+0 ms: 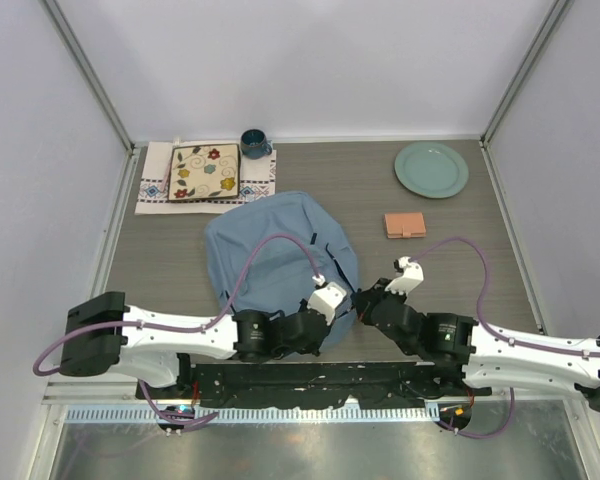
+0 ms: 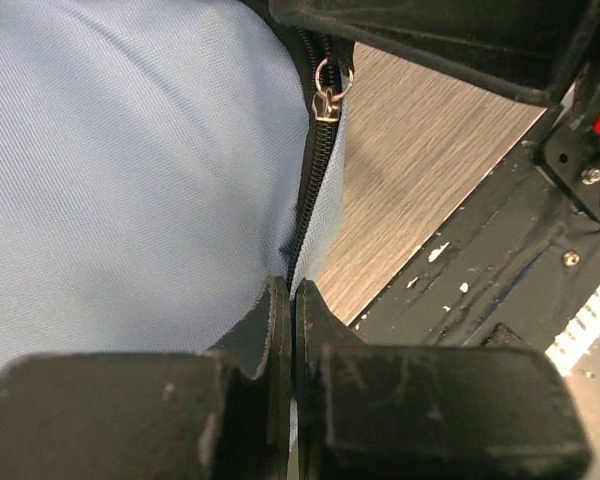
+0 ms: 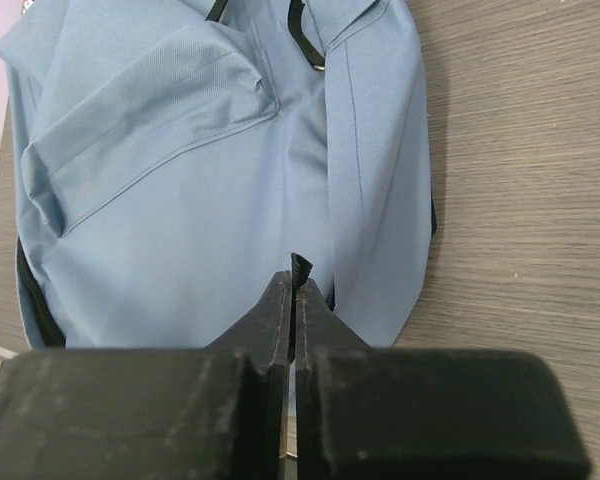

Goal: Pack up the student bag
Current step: Zip the student bag at the center of the board.

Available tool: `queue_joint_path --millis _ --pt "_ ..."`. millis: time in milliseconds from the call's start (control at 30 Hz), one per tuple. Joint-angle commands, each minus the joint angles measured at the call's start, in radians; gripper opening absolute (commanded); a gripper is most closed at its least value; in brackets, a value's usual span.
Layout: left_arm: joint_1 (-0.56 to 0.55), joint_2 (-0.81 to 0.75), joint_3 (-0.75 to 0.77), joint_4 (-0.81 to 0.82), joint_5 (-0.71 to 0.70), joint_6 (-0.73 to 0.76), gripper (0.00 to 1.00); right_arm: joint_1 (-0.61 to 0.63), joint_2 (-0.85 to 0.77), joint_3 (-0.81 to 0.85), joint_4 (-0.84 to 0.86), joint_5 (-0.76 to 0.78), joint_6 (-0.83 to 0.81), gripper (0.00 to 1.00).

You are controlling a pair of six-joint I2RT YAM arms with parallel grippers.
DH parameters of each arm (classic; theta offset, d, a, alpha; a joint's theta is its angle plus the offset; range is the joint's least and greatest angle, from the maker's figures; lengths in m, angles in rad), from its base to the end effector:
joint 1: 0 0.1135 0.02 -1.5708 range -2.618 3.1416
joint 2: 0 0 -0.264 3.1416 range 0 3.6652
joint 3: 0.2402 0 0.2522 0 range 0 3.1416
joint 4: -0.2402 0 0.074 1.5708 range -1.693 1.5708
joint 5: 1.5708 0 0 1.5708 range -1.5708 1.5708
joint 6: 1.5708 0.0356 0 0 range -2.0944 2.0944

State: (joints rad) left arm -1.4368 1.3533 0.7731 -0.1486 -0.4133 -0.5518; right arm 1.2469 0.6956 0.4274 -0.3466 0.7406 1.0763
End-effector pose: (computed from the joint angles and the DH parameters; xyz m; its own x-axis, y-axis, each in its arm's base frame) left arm 0.0516 -0.2759 0.2162 -0.5306 0.3423 -0.7755 0.6922 0.7030 -0.1633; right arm 0.0709 0.1358 0.2178 -0.5486 0.4072 -0.7302 -0.0872 0.8408 0.5343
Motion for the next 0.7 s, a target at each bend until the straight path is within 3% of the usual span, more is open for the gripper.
queue_joint_path --millis 0,333,667 --pt "-0.010 -0.040 -0.090 0.055 0.082 -0.132 0.00 -0.036 0.059 0.092 0.040 0.117 0.002 0.01" --pt "-0.108 -0.114 -0.230 0.063 0.019 -0.273 0.00 -0.274 0.191 0.129 0.171 -0.087 -0.113 0.01" --pt "-0.166 -0.290 -0.360 -0.083 -0.079 -0.396 0.02 -0.314 0.259 0.108 0.350 -0.283 -0.233 0.01"
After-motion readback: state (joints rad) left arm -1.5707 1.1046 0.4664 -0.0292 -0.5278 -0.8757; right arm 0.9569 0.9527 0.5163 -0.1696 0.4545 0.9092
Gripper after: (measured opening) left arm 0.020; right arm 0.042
